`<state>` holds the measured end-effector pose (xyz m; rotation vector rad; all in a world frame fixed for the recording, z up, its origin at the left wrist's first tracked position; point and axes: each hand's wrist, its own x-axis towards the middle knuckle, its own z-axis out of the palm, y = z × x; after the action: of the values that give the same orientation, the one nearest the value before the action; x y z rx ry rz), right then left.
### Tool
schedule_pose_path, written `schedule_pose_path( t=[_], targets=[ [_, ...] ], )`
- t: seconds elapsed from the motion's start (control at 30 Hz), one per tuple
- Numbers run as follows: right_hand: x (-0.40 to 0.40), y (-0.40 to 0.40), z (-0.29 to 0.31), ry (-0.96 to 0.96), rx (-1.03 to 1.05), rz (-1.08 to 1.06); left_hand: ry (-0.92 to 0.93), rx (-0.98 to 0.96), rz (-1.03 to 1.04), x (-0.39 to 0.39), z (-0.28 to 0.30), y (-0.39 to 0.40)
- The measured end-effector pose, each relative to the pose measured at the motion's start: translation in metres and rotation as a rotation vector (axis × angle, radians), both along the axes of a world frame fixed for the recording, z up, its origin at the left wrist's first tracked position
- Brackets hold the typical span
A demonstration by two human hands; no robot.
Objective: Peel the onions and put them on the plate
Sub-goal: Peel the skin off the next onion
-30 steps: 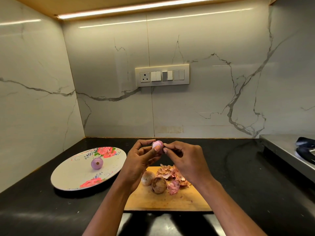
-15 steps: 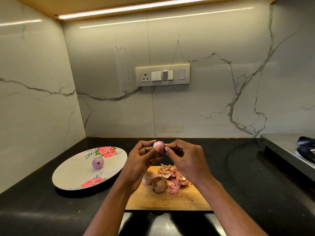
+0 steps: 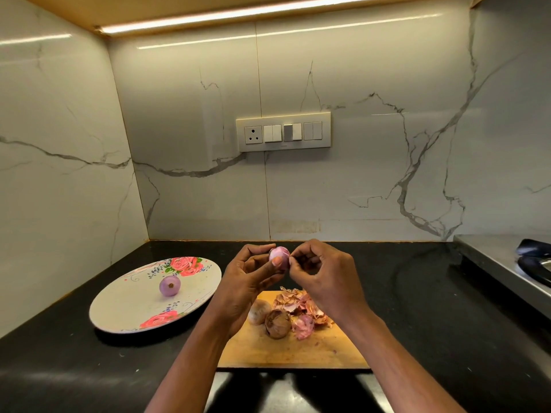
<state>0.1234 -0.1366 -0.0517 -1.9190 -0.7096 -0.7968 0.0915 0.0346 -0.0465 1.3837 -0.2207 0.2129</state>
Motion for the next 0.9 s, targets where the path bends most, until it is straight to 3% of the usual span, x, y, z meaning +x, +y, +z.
schedule_pose_path(
  t=[0.27, 0.47, 0.57, 0.73, 0.9],
  targets=[
    [0.009, -0.01, 0.004, 0.213, 0.155, -0.001, -0.003, 0.142, -0.066, -0.003, 0.0, -0.003],
    [0.01, -0.016, 0.01, 0.423, 0.311, 0.289, -0.012, 0.072, -0.059, -0.002, 0.002, 0.0],
    [0.008, -0.014, 0.008, 0.394, 0.221, 0.301, -0.005, 0.066, -0.052, -0.001, 0.0, -0.002],
    [0.009, -0.011, 0.005, 0.395, 0.262, 0.274, -0.017, 0.16, 0.029, 0.001, -0.003, -0.006],
    [0.011, -0.005, 0.0, 0.324, 0.21, 0.124, -0.03, 0.228, 0.033, 0.001, -0.003, -0.004]
  ],
)
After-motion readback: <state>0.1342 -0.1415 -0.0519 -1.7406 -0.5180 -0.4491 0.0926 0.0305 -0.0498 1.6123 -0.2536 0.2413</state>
